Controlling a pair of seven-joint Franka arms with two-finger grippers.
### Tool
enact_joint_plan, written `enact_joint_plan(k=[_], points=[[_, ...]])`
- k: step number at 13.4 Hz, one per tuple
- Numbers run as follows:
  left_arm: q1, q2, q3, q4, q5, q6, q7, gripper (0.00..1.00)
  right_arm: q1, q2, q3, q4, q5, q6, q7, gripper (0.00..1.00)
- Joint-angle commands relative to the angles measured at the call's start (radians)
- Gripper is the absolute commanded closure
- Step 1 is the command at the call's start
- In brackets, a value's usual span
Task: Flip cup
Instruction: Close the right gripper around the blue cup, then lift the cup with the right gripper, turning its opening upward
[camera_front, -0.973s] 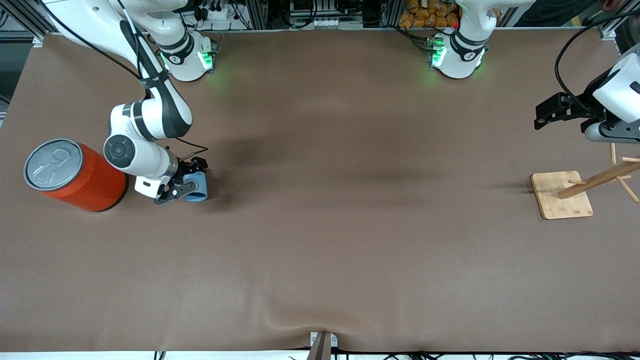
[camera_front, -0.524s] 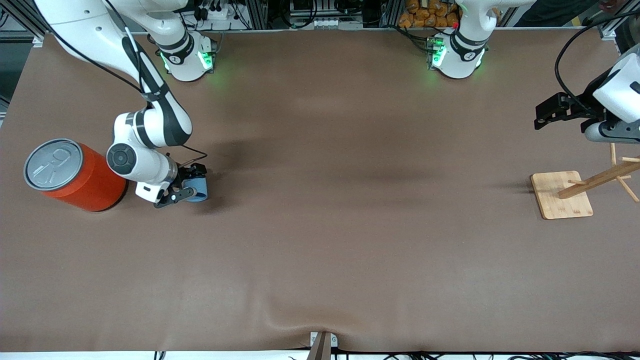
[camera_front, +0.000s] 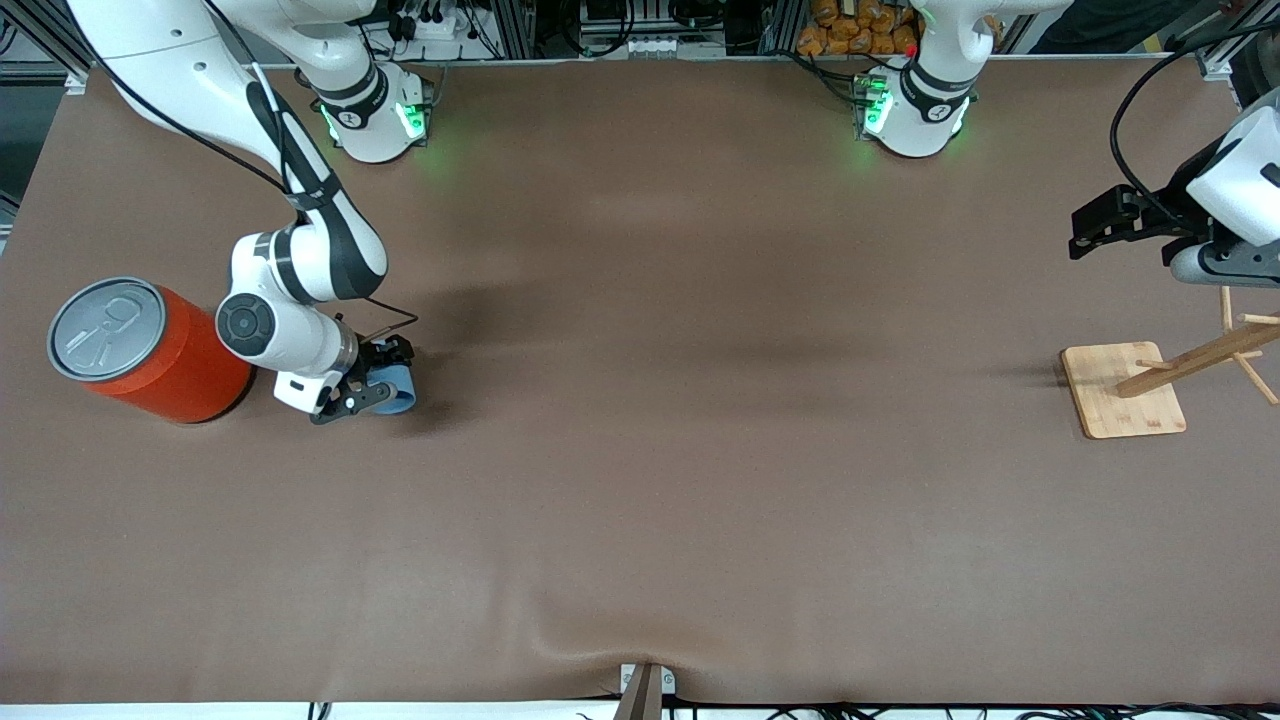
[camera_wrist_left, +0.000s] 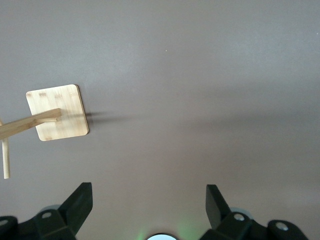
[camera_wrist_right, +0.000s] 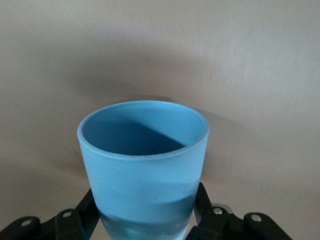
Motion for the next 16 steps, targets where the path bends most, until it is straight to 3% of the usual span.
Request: enact_joint_plan(k=[1, 4, 6, 9, 10, 13, 16], points=[[0.005, -0.004, -0.004, 0.007, 0.012, -0.013, 0.014, 0.0, 0.046, 0.023, 0.039, 0.234, 0.003, -0.194, -0.001, 1.0], [0.005, -0.004, -0.004, 0.007, 0.012, -0.013, 0.014, 0.0, 0.123, 0.138, 0.079, 0.498, 0.014, -0.32, 0.033, 1.0], [0.005, -0.003, -0.004, 0.007, 0.01, -0.013, 0.014, 0.0, 0.189, 0.235, 0.149, 0.613, 0.012, -0.311, 0.034, 1.0], [0.005, -0.004, -0.004, 0.007, 0.01, -0.013, 0.014, 0.0, 0.358, 0.386, 0.159, 0.823, -0.037, -0.303, -0.06, 1.0], [0.007, -0.004, -0.004, 0.007, 0.01, -0.013, 0.014, 0.0, 0.396, 0.426, 0.159, 0.866, -0.079, -0.268, -0.169, 1.0], [0.01, -0.003, -0.003, 0.007, 0.009, -0.013, 0.014, 0.0, 0.499, 0.456, 0.158, 0.911, -0.17, -0.236, -0.22, 1.0], [0.01, -0.003, -0.003, 0.009, 0.009, -0.01, 0.016, 0.0, 0.597, 0.551, 0.156, 1.015, -0.319, -0.236, -0.356, 1.0]])
